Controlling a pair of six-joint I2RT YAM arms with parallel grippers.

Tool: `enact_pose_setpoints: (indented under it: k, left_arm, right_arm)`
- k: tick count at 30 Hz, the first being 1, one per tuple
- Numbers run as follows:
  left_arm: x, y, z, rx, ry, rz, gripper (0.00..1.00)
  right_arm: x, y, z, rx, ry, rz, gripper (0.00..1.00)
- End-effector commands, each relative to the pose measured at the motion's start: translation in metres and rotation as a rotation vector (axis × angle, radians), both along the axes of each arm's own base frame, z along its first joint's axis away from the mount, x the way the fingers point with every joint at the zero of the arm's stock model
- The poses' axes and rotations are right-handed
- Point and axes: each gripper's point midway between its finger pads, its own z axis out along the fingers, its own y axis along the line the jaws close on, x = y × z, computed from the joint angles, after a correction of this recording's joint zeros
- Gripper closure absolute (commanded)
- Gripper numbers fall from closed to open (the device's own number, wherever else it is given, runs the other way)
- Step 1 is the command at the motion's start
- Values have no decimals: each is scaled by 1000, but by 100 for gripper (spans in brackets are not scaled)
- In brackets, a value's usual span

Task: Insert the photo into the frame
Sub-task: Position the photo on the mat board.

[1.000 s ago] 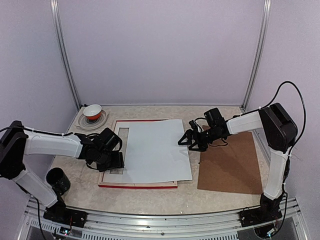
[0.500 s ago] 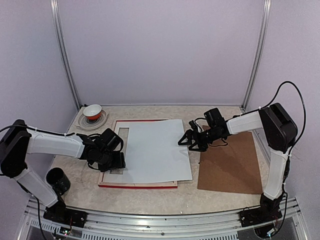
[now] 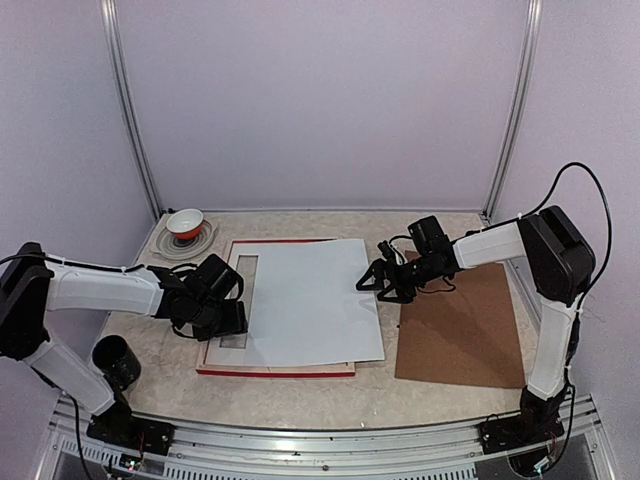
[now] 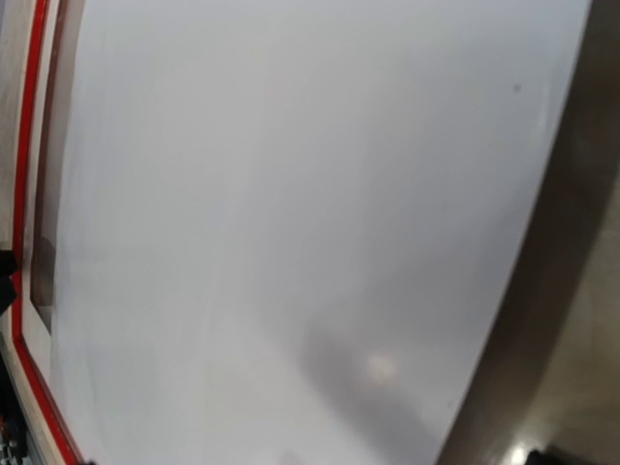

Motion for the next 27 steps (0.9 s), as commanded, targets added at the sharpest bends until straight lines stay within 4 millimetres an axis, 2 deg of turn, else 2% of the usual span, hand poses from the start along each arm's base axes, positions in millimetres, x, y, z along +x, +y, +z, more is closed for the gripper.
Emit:
enact_pose_setpoints:
  k: [1, 7, 13, 17, 27]
  left_arm:
    - [-4, 7, -3, 31, 6, 9, 31]
    - [-12, 5, -23, 19, 59, -3, 31]
    - [-15, 1, -33, 3, 80, -10, 31]
    - [-12, -2, -28, -18, 64, -11, 31]
    - [-2, -9, 0, -79, -9, -1, 31]
  right_arm:
    - [0, 4, 0, -4, -2, 10, 5]
    - [1, 4, 2, -10, -8, 6, 5]
    - [1, 3, 4, -15, -13, 4, 5]
    - [1, 5, 6, -8, -17, 7, 5]
    - [-3, 10, 12, 22, -12, 21, 4]
